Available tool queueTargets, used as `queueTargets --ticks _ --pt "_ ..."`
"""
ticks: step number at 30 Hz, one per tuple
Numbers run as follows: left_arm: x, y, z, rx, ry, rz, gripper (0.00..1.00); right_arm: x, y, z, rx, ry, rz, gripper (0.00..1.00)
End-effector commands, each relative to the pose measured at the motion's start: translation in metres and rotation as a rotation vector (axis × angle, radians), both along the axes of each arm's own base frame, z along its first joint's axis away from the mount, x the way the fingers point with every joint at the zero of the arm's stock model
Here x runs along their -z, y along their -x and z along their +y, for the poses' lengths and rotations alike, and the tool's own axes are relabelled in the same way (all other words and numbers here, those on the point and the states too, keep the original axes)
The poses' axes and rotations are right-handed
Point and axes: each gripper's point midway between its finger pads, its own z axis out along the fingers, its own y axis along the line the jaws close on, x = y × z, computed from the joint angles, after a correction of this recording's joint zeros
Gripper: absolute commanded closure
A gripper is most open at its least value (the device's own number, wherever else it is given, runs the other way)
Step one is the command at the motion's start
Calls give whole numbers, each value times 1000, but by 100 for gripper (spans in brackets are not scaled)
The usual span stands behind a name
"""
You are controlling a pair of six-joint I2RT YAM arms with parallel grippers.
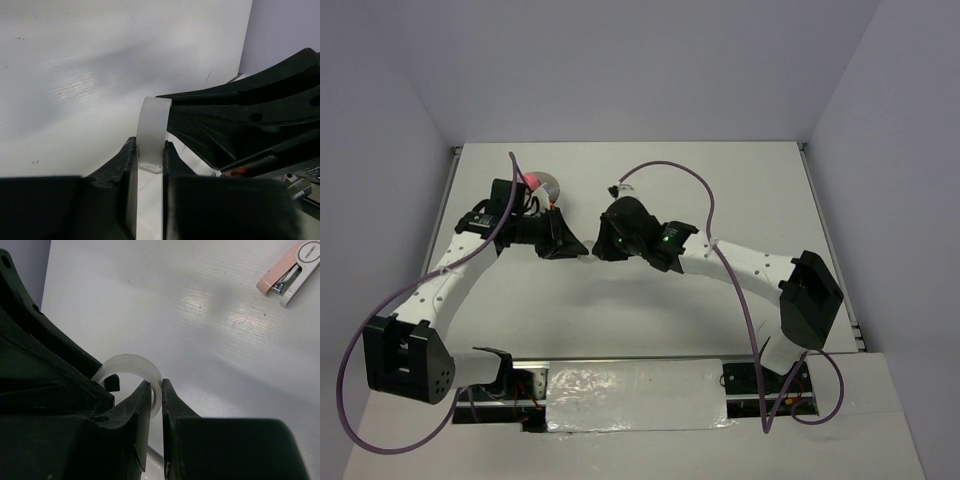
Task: Sort the stationery into containers
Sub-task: Place the stationery in the storage box.
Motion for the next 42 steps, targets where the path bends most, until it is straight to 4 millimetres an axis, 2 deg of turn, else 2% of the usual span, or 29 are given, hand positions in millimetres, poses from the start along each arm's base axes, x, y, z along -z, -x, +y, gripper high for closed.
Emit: queueTargets --ticks 1,4,5,6,7,8,9,10,11,12,13,14,15,18,19,20,24,25,27,29,30,32,33,34,36,42 --pt "-6 -14 1 14 -22 -47 100 -68 -8 14 -26 -162 -114 97" --pt "-9 -33 11 -6 -109 -102 100 -78 -6 14 -56 -200 -137 67" --pt "-7 -40 19 -36 -169 -115 100 -80 -8 9 -51 -213 -144 37" --pt "-16 -51 25 -59 -210 -155 100 -78 -11 4 -43 -209 -140 11" --pt "-14 -58 34 -71 -268 -171 100 -76 -15 -3 -13 -205 -125 3" --pt "-10 -67 53 -142 -381 -183 100 -64 -19 -15 10 -182 -98 0" --pt "-20 -78 65 -187 -433 -218 100 -70 -31 -34 54 -193 -105 0" --pt "-21 -86 76 -221 -487 -233 100 -68 -32 -44 60 -203 -94 0" --pt "-29 -99 98 -303 -567 -263 100 -67 -29 -62 77 -210 -105 0" --pt "-33 -105 106 -332 -592 -278 100 -65 -41 -83 124 -206 -115 0" --pt "-35 -113 113 -343 -615 -303 100 -53 -39 -98 129 -176 -107 0" --pt "-38 -121 128 -380 -642 -316 100 -54 -39 -109 137 -166 -116 0" --pt "-44 -135 137 -387 -679 -360 100 -63 -42 -127 150 -154 -156 0" --pt "-54 -159 168 -409 -757 -413 100 -53 -32 -148 135 -84 -155 0" --pt "-44 -168 183 -377 -811 -412 100 -51 -26 -157 128 -54 -162 0" --pt "-48 -175 201 -409 -843 -415 100 -49 -22 -161 119 -44 -162 0" --pt "-33 -202 241 -408 -858 -419 100 -42 -2 -170 73 -30 -155 0" --pt "-37 -213 238 -391 -818 -475 100 -39 4 -174 63 -23 -146 0" --pt "-31 -225 243 -348 -828 -527 100 -34 13 -176 34 -9 -139 0" --pt "-35 -239 238 -306 -808 -591 100 -33 20 -180 17 8 -136 0" --pt "-26 -244 238 -235 -834 -612 100 -31 23 -182 11 14 -133 0" --pt "-28 -251 223 -142 -775 -663 100 -33 29 -186 4 21 -136 0" --pt "-19 -254 221 -96 -775 -664 100 -33 30 -187 -4 28 -143 0" --pt "-20 -254 215 -60 -744 -676 100 -34 31 -188 -5 32 -146 0" --pt "-10 -255 212 -11 -733 -673 100 -34 31 -190 -3 41 -148 0" --pt "21 -251 223 -42 -739 -600 99 -45 28 -182 -2 -6 -144 0"
